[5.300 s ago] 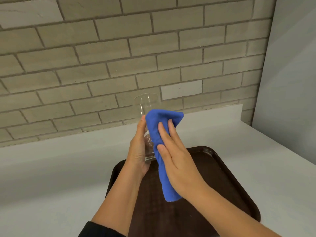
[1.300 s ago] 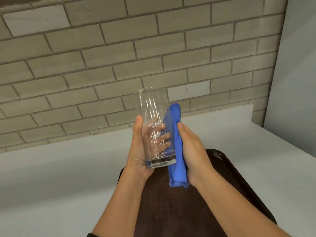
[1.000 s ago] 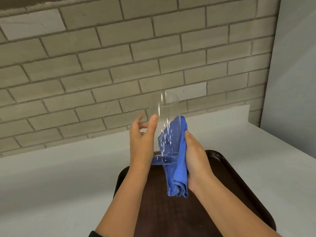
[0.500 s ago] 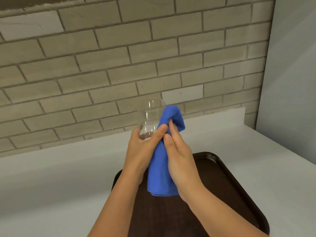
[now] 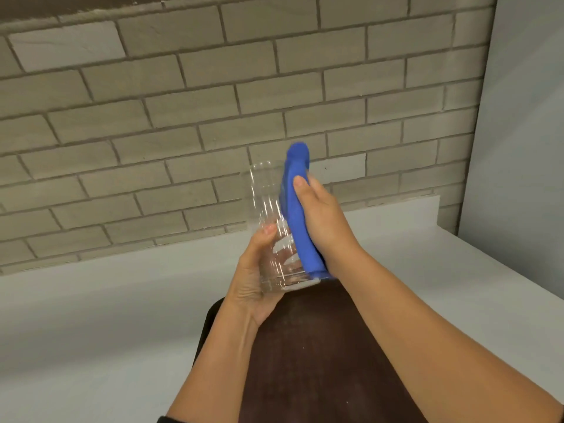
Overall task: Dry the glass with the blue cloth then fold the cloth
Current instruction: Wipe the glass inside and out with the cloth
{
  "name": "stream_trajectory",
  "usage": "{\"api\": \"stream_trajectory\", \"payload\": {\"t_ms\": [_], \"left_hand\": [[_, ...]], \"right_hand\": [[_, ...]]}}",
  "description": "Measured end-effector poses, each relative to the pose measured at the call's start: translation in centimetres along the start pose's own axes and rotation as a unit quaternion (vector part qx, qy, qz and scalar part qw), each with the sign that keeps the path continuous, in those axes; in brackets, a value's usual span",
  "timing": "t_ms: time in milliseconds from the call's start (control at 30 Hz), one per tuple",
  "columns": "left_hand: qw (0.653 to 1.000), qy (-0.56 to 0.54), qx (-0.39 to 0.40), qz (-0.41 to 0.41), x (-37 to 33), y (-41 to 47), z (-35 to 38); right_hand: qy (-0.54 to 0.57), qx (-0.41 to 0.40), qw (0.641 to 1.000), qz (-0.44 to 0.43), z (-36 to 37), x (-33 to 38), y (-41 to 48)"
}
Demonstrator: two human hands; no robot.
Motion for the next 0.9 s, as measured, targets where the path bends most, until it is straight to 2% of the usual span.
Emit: {"api": "stream_trajectory", "payload": {"t_ms": [100,233,300,433,500,600,733,800,900], "left_hand": [[0.999,-0.014,-0.045,0.001,0.3,-0.2,-1.3],[0.997,0.007,-0.079,-0.023,0.5,-0.3,-2.8],[0.999,0.007,-0.048,-0.021,0.5,-0.5,-2.4],[0.996,-0.085,0.018,0.005,0.5,-0.6,-0.6],[0.996,-0.081,0.027,0.014,0.2,-0.5,-0.4],[0.999,-0.046,0.003,0.016,-0.3,-0.3,-1.1],[0.999,0.003,-0.040,0.015,-0.5,-0.2,-1.9],[0.999,0.003,-0.045,0.017,-0.7,-0.1,-2.3],[1.000,0.010,-0.023,0.006,-0.7,-0.1,-2.5]], "right_hand": [[0.008,0.017,0.999,0.034,0.6,-2.9,-2.5],[-0.029,0.035,0.997,-0.058,1.7,-2.6,-6.5],[-0.078,0.039,0.990,-0.113,2.4,-1.4,-7.2],[-0.210,0.025,0.957,-0.199,2.9,1.5,-5.2],[-0.184,0.035,0.965,-0.182,2.8,2.1,-3.1],[-0.047,0.028,0.995,-0.082,1.7,1.3,-0.6],[0.035,0.019,0.999,0.015,1.1,-2.4,-1.6],[0.033,0.021,0.999,0.015,1.4,-4.3,-4.0],[0.015,0.038,0.998,-0.040,2.0,-4.4,-6.9]]}}
Point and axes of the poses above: each hand's wrist, its own y-axis towards the middle knuckle, its own z-axis out of the palm, x = y × z, the point moved 9 cm from there along y, towards the middle knuckle, and after that the axes turned 1 degree about z, right-handed, at the moved point
